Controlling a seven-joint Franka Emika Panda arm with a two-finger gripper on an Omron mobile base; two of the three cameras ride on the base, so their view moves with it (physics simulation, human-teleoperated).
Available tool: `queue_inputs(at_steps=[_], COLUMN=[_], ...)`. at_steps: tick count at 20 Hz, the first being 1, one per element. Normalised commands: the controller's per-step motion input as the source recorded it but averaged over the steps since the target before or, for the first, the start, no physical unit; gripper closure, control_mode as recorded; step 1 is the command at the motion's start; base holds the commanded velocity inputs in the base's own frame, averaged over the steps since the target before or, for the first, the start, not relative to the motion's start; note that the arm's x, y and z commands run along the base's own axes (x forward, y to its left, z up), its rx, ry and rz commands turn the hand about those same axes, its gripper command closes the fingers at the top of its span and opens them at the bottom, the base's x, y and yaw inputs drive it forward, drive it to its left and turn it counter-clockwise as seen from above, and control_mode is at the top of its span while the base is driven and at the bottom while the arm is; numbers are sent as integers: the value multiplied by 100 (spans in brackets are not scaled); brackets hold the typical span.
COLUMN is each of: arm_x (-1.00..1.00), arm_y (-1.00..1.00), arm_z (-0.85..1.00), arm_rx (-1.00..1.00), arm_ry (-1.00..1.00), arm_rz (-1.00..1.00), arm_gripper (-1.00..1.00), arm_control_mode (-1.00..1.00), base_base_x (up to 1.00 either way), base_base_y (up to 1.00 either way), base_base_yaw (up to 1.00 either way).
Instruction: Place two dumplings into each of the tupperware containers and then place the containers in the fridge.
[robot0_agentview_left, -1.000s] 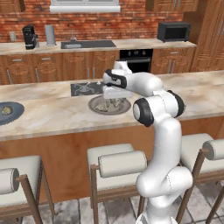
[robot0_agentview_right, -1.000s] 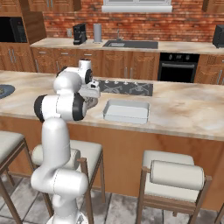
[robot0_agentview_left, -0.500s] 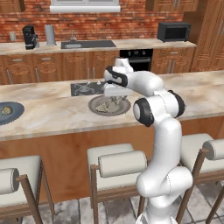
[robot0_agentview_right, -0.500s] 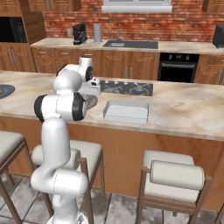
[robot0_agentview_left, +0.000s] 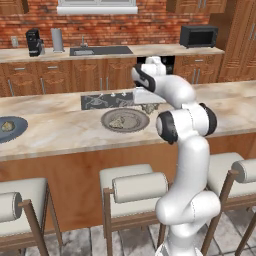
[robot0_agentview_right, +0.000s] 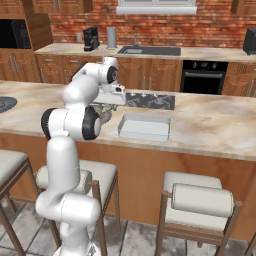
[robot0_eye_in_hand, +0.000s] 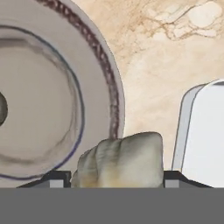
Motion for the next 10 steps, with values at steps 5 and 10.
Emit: queue_inputs(at_steps=[5,10], arm_x=[-26,-17], arm_y=[-80,-58], arm_z=[11,-11], arm_rx=[0,0], arm_ry=[14,0], arm_rz=[2,3], arm_gripper=[100,100], arm_control_mode=[-100,-100], base_base_x=[0,0], base_base_y=[0,0], base_base_yaw=[0,0])
